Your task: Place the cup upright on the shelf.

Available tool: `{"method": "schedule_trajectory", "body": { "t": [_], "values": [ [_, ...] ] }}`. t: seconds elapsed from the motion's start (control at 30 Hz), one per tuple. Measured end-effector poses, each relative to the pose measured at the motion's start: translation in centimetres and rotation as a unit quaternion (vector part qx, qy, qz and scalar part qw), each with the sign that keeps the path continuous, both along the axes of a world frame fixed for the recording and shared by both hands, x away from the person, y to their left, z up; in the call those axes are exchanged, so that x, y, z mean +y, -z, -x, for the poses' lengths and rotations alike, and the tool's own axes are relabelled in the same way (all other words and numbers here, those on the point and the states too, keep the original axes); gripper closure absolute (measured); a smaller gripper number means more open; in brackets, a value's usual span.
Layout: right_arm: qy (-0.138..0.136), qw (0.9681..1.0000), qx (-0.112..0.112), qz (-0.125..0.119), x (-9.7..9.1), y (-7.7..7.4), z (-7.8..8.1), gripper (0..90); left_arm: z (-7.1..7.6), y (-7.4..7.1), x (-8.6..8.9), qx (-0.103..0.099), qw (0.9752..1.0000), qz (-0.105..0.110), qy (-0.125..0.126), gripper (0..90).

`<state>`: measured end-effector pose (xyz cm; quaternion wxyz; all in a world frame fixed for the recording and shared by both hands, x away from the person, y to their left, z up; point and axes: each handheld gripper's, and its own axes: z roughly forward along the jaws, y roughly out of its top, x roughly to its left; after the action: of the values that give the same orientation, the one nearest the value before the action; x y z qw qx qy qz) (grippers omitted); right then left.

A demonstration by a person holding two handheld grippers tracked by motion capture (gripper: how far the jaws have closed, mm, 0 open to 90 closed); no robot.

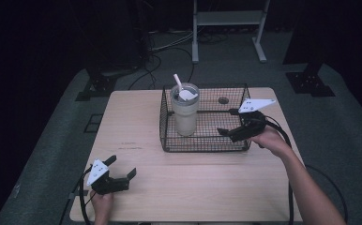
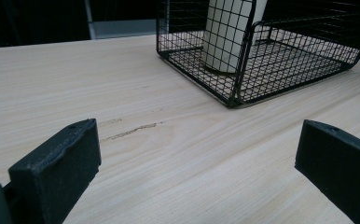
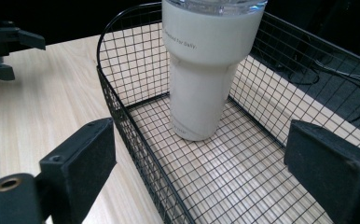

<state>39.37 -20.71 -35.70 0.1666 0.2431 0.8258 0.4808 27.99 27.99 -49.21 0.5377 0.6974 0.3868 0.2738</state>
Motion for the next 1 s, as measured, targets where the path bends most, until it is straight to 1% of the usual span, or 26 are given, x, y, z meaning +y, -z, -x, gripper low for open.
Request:
{"method": "schedule_trajectory", "body": {
  "t": [0.13,0.23,0.27,0.5,0.6,0.73,0.93,1.0],
  "values": [
    [0.002,1.0000,0.000,0.001,-0.5,0.4,0.5,8.5,0.0,0.0,0.0,0.000,1.0000,0.000,0.000,0.0],
    [0.004,1.0000,0.002,-0.005,-0.9,0.8,0.9,8.5,0.0,0.0,-0.1,0.000,1.0000,0.001,-0.001,0.0],
    [0.004,1.0000,0.001,-0.003,-1.0,0.9,1.0,8.5,0.0,0.0,-0.1,0.000,1.0000,0.000,-0.001,0.0],
    [0.003,1.0000,0.002,-0.006,-1.7,1.4,2.0,8.5,0.0,0.0,-0.1,0.000,1.0000,-0.002,-0.001,0.0],
    [0.001,0.9997,0.011,-0.021,-2.0,1.8,2.5,8.5,0.0,0.0,-0.1,0.000,1.0000,-0.002,-0.001,0.0],
    [-0.006,0.9995,0.016,-0.026,-2.1,2.2,3.3,8.5,0.0,0.0,-0.1,0.000,1.0000,-0.002,-0.001,0.0],
    [-0.008,0.9995,0.015,-0.027,-2.5,2.8,4.3,8.5,0.0,0.0,-0.1,0.000,1.0000,-0.002,-0.001,0.0],
    [-0.012,0.9995,0.010,-0.029,-2.7,2.9,4.7,8.5,0.0,0.0,-0.1,0.000,1.0000,-0.002,-0.001,0.0]
  ]
}}
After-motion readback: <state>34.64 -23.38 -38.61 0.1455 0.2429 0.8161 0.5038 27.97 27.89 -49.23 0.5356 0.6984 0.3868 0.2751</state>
